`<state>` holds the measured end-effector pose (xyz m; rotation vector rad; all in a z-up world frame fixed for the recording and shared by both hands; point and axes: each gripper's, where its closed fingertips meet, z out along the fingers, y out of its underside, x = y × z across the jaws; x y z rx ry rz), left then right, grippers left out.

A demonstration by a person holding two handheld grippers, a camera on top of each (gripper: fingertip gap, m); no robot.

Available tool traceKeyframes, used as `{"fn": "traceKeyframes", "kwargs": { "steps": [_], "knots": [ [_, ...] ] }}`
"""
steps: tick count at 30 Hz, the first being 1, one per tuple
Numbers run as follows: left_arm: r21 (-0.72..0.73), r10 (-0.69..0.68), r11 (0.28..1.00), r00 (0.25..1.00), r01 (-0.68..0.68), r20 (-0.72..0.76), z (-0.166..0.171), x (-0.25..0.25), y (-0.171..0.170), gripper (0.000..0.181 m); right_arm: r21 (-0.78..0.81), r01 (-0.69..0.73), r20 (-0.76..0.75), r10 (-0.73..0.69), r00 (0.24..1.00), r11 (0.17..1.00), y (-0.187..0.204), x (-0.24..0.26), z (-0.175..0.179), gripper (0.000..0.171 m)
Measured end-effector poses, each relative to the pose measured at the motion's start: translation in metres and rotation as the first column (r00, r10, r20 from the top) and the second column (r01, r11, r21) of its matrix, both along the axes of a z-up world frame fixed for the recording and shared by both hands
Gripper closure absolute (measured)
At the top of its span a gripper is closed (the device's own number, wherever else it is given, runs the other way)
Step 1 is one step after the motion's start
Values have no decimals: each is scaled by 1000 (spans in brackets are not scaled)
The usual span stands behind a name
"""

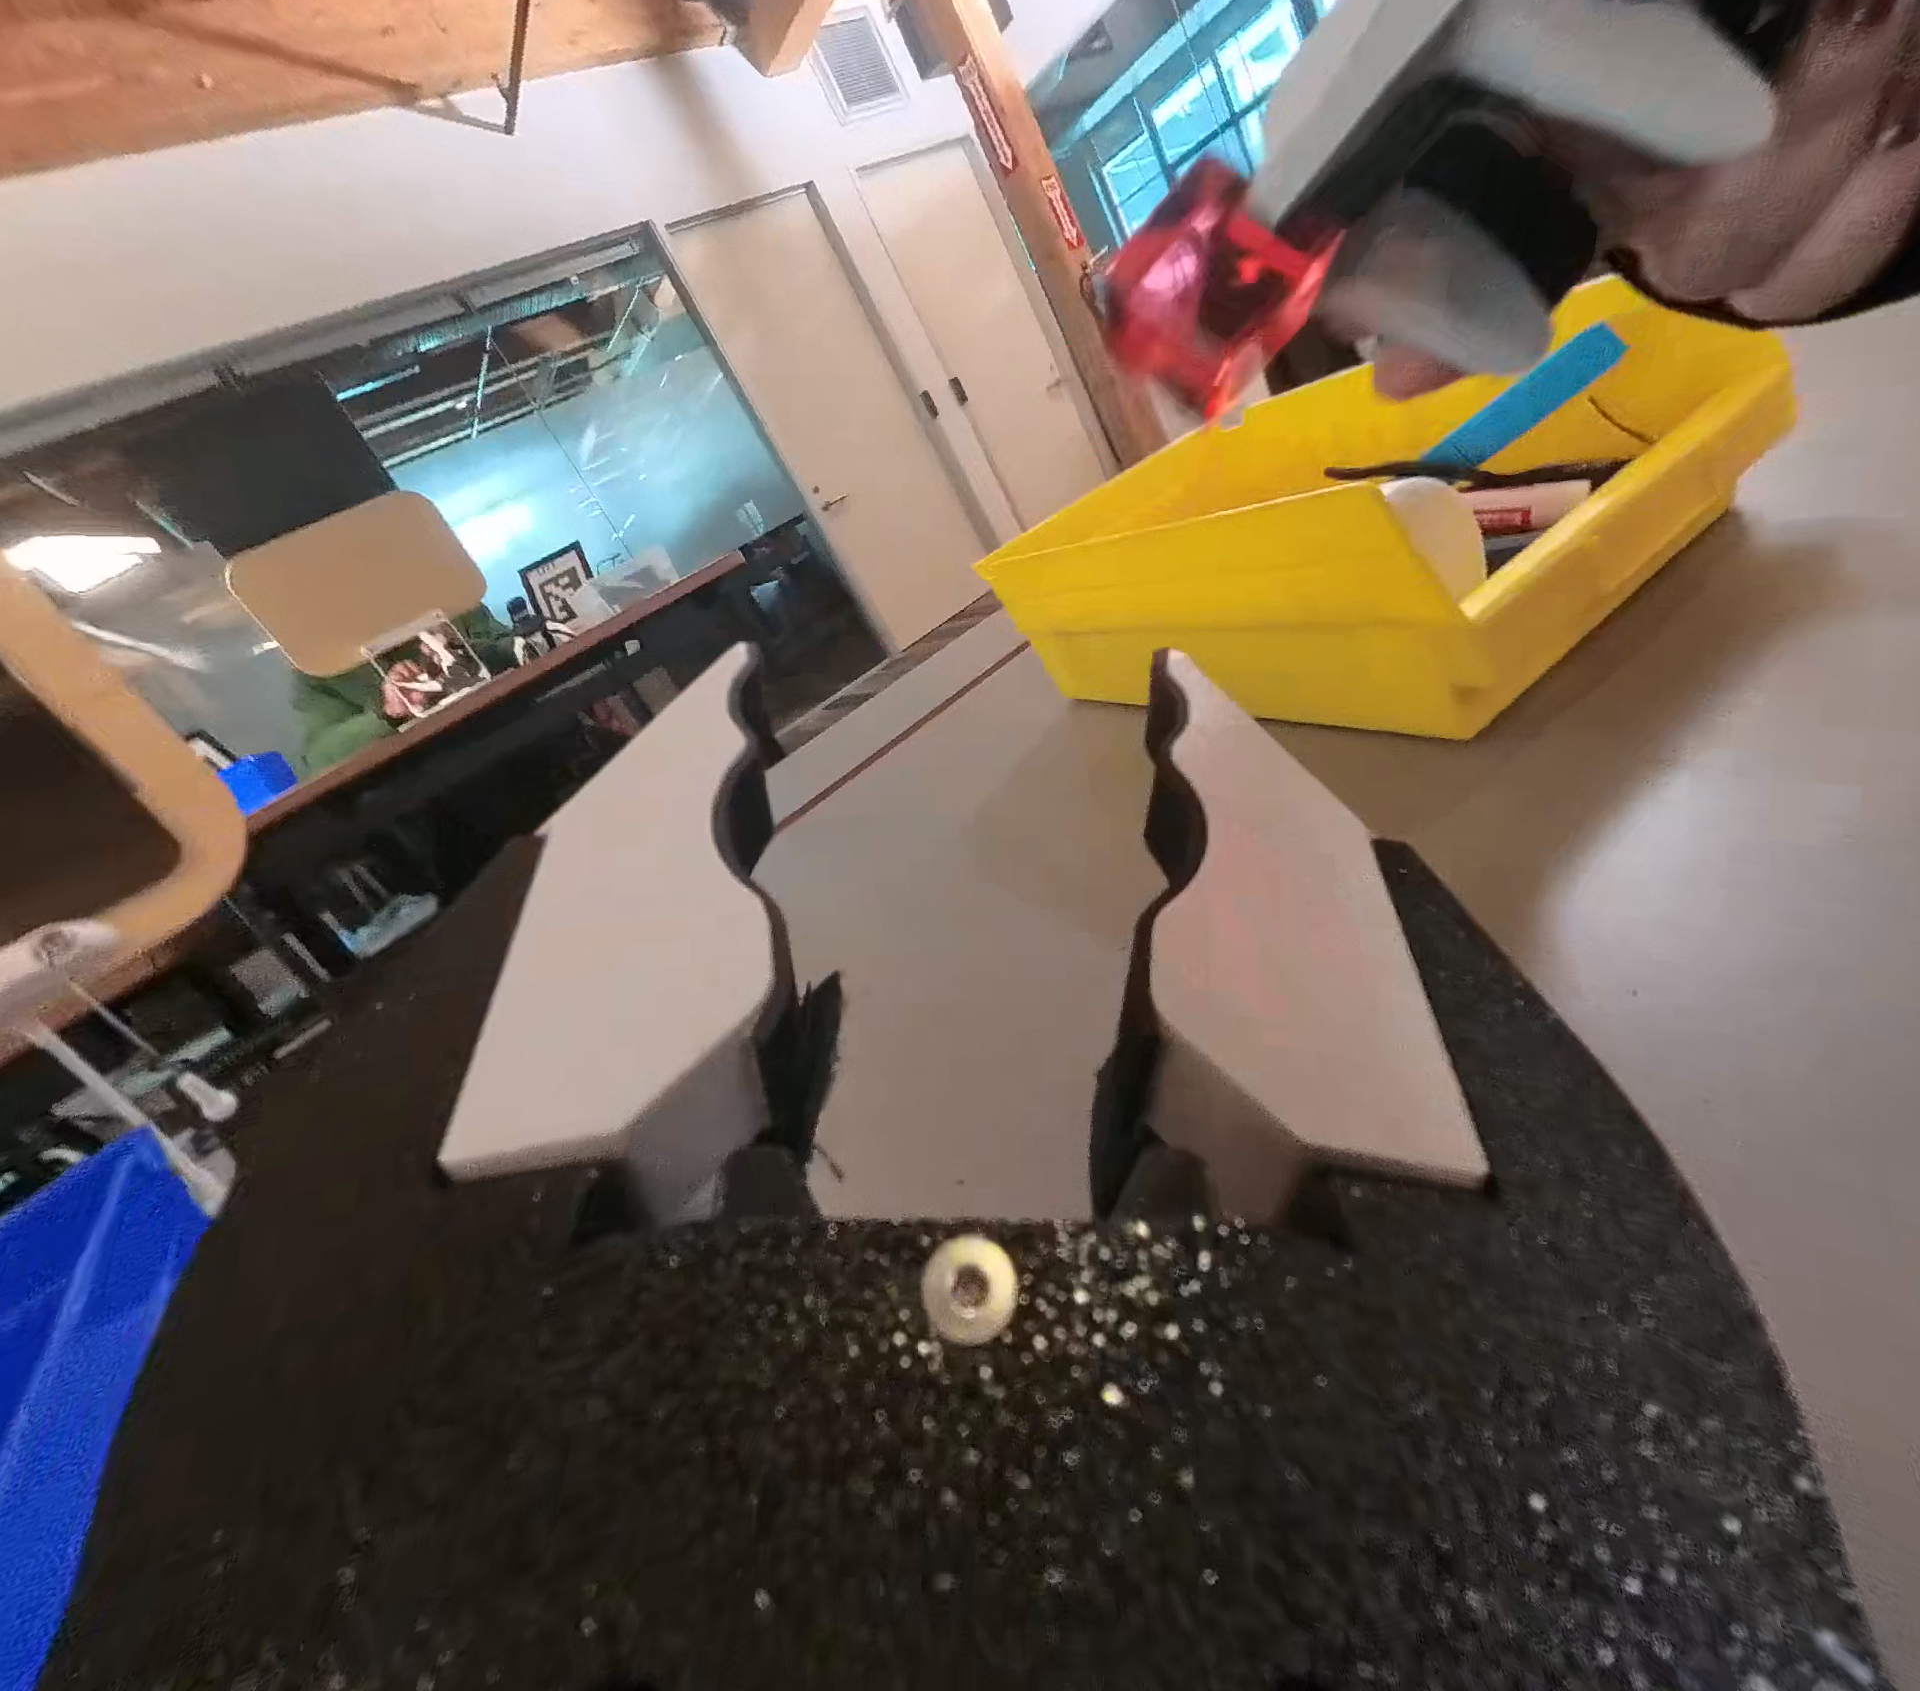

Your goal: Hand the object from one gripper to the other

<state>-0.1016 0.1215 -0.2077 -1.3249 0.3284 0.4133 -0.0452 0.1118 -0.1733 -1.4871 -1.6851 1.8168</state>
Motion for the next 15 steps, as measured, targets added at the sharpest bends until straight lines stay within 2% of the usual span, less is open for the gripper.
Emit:
{"fn": "traceKeyframes", "kwargs": {
  "steps": [3,5,6,8,10,11,13,15],
  "knots": [
    [-6,8,1000,998,-8,58,-3,-10,0,113,-107,90,-69,-98,993,990,38,17,23,145],
    [-22,-6,1000,997,7,80,-7,-11,2,116,-80,272,-77,-278,957,959,80,28,28,145],
    [-28,-3,1000,996,5,87,-8,-12,3,118,-5,402,-63,-401,914,916,107,35,23,145],
    [-33,-2,999,996,4,86,-9,-12,4,121,262,634,-24,-652,758,727,167,59,-2,144],
    [-44,-3,999,996,6,84,-11,-11,5,123,499,682,8,-790,613,534,208,89,-26,145],
    [-50,-4,999,997,8,82,-13,-11,6,123,562,676,14,-822,569,477,219,98,-33,144],
    [-66,-7,998,997,13,83,-16,-10,7,123,619,655,19,-842,539,433,229,105,-44,144],
    [-78,-10,997,996,16,83,-18,-9,8,122,632,640,0,-826,564,437,230,100,-50,138]
  ]
}}
